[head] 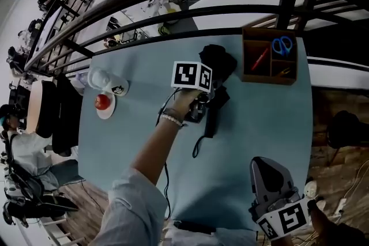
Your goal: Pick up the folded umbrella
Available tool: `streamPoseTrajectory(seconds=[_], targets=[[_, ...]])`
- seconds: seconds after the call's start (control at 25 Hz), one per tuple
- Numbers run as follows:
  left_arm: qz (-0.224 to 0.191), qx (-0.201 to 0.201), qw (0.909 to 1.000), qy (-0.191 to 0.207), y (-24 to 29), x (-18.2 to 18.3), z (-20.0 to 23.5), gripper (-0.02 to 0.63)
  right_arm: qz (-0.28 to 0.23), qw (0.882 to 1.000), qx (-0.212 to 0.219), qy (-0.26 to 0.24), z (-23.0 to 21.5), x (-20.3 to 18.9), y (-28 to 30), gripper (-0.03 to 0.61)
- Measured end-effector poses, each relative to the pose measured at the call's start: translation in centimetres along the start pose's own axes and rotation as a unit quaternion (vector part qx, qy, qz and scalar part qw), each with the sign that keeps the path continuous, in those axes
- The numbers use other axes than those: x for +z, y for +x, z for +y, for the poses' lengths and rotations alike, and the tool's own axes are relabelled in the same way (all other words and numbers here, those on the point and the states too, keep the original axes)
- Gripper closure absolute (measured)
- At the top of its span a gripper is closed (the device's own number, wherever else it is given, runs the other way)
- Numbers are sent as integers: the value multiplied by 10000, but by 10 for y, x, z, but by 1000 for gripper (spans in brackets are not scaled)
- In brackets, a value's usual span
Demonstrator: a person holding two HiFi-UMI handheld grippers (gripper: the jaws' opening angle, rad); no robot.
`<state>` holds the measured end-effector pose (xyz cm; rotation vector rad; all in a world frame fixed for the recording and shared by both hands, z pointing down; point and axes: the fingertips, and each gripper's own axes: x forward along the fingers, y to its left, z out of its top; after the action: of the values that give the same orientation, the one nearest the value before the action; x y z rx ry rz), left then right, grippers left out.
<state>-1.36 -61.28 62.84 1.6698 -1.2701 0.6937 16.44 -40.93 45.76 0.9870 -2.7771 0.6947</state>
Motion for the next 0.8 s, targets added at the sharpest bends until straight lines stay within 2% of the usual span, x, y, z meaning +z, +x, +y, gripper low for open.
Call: streamPoseTrajectory(seconds=[0.16,0.28,0.44,0.68,0.8], targets=[[220,-110,9997,-57,18,-3,-4,336,39,9999,-109,120,-10,-1,0,580],[246,-112,9996,-19,27,-4,-4,311,85,9998,-93,120,-15,-3,2,579],[293,-154,9993,-166,36,-8,-3,290,71,9998,-105,184,-18,-5,4,579],[30,64,9998,-173,35,-7,-1,290,72,9992,-87,383,-25,-4,5,580],[55,90,9999,-129,37,-6,-1,291,58,9993,-80,365,-26,-5,3,580]])
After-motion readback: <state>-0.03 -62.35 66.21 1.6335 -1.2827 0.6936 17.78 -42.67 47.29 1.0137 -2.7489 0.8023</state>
